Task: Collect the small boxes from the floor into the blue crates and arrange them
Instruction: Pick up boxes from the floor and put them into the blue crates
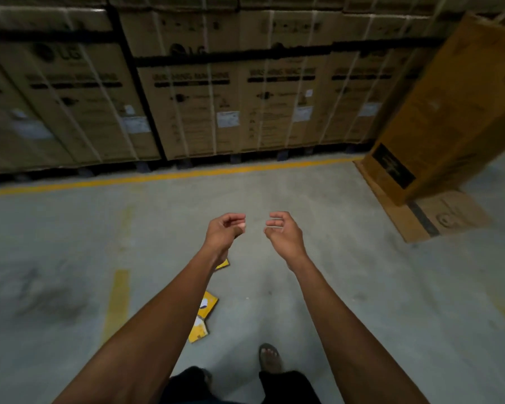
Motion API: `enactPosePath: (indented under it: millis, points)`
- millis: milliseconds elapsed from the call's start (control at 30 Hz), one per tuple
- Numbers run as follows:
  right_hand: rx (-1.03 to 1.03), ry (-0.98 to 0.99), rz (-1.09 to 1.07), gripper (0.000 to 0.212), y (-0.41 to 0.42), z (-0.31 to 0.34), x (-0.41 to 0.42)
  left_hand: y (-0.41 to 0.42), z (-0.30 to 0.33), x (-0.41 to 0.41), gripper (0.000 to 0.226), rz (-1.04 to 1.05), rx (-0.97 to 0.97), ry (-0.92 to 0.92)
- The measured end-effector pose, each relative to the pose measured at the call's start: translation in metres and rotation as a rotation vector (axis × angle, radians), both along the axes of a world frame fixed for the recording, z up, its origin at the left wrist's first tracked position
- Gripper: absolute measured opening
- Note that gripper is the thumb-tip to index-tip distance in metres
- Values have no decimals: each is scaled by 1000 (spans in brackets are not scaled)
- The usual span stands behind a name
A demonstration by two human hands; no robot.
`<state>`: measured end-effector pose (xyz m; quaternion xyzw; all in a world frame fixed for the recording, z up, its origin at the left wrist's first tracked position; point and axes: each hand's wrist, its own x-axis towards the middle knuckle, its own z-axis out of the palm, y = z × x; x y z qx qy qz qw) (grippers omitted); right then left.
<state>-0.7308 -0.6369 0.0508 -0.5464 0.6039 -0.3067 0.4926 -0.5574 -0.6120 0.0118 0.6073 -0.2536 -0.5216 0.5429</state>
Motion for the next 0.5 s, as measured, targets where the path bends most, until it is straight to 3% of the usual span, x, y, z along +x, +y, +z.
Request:
enactPosePath:
  millis: [267,500]
  points:
    - [-19,-16,339,37,-44,2,3,21,9,-14,31,335,-14,-19]
    - [-2,-33,606,36,-15,6,36,91,33,-15,19,594,-82,-51]
